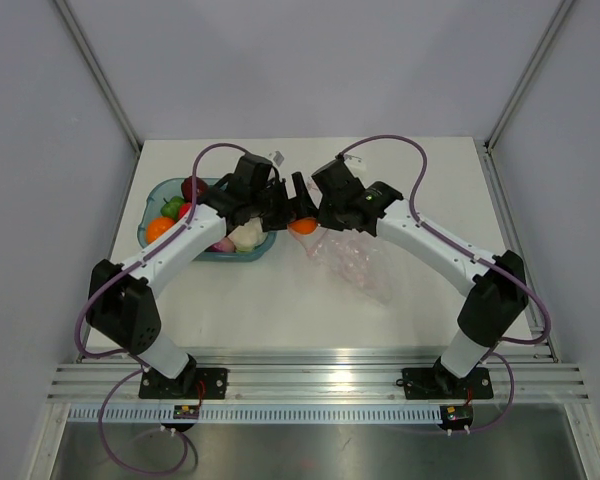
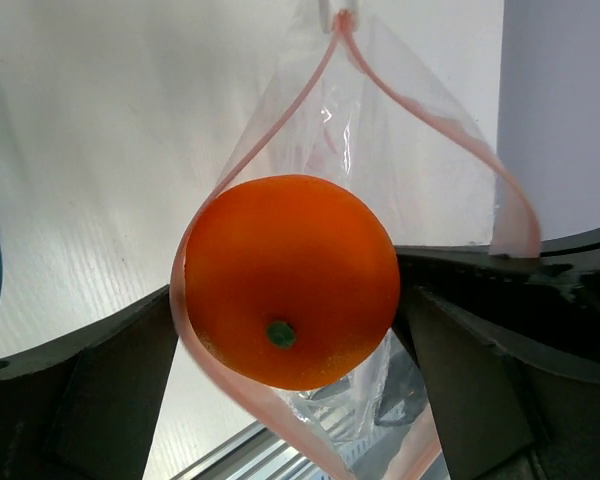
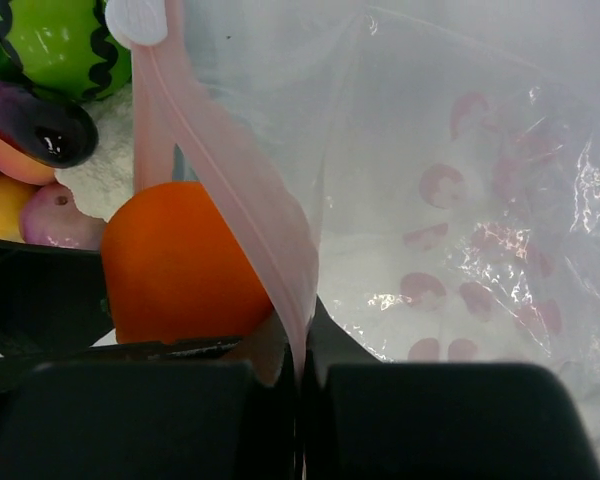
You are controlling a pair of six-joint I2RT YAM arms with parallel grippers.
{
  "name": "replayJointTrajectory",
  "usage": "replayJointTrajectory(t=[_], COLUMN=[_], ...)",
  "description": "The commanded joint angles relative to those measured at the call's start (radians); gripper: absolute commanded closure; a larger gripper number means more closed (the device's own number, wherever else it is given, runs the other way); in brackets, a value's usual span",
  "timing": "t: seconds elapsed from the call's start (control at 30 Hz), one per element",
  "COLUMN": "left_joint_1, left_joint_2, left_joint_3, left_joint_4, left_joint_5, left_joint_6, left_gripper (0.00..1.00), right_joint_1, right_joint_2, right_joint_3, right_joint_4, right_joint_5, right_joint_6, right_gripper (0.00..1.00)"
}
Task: Place the food in the zip-top bag and seal the zipper
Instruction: Place the fake fruit in the zipper food storage bag.
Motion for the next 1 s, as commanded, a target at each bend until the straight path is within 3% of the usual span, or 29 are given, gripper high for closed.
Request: replayJointTrajectory(t=[0.0, 0.4, 0.6, 0.97], left_joint_1=[-0.006, -0.007, -0.006, -0.006], left_joint_2=[-0.011, -0.015, -0.038, -0.136], left_joint_3=[0.051, 0.118, 0.118, 0.065], left_joint_4=[-0.040, -0.140, -0.215, -0.198], left_joint_5=[-0.026, -0.035, -0.122, -0.165], left_joint_6=[0.045, 0.122, 0.155, 0.171], left_gripper=[0.04, 0.01, 0.03, 0.01], right_joint_1=[0.002, 0.002, 0.002, 0.002], right_joint_2=[-0.061, -0.013, -0.001, -0.013], right_joint_3=[0.005, 0.020, 0.028, 0.023], right_joint_4=[0.053, 0.017, 0.022, 0.023], right_joint_5=[0.011, 0.037, 0.030, 0.028], right_joint_6=[0.012, 0.007, 0.006, 0.000], right_gripper=[1.00, 1.00, 1.00, 1.00])
